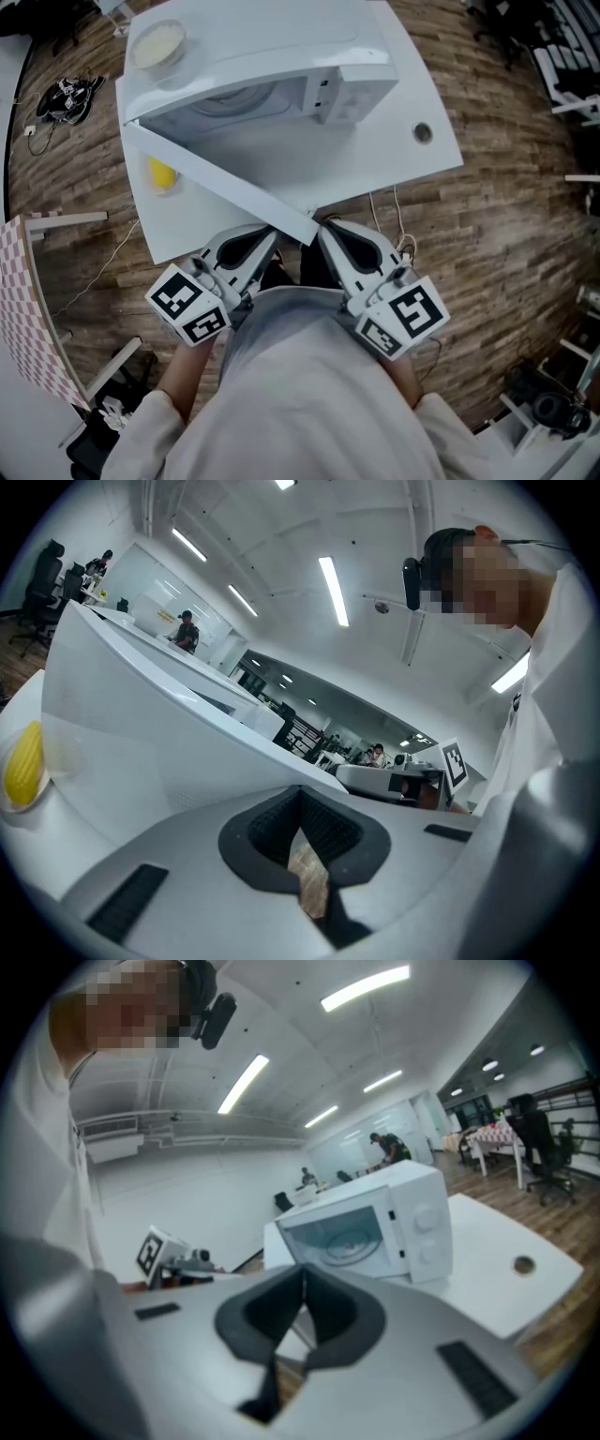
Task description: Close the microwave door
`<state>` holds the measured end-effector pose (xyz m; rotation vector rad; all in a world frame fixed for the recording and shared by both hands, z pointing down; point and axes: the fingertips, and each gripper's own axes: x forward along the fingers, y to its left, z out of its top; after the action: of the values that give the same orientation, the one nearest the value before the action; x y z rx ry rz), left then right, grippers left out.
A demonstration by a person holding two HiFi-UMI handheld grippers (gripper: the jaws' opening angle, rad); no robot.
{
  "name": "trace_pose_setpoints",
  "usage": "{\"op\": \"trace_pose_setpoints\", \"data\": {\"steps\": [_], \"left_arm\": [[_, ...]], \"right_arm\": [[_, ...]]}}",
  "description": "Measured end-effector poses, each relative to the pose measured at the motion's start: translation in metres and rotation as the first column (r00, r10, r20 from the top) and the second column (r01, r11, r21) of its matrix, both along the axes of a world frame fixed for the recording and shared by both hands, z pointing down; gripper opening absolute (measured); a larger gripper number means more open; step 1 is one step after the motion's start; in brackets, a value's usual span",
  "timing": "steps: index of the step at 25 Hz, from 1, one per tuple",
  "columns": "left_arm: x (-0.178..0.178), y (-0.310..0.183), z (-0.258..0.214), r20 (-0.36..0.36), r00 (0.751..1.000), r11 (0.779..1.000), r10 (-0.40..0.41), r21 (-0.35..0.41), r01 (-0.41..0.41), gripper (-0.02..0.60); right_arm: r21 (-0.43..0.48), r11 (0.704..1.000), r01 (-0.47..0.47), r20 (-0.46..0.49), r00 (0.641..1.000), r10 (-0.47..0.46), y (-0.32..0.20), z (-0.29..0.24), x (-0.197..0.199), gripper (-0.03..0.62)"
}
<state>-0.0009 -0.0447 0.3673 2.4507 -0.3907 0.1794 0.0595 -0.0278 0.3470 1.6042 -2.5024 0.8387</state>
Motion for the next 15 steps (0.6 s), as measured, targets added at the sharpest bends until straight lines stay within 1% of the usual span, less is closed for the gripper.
{"op": "trace_pose_setpoints", "data": {"steps": [15], "left_arm": [[0.017,-0.014,0.003,0.004,1.000,1.000,-0.003,-0.017,0.003,0.014]], "right_arm": [[-0.022,1.000,-0.004,0.012,1.000,0.005,-0.009,0.006,0.016,0.023]]}}
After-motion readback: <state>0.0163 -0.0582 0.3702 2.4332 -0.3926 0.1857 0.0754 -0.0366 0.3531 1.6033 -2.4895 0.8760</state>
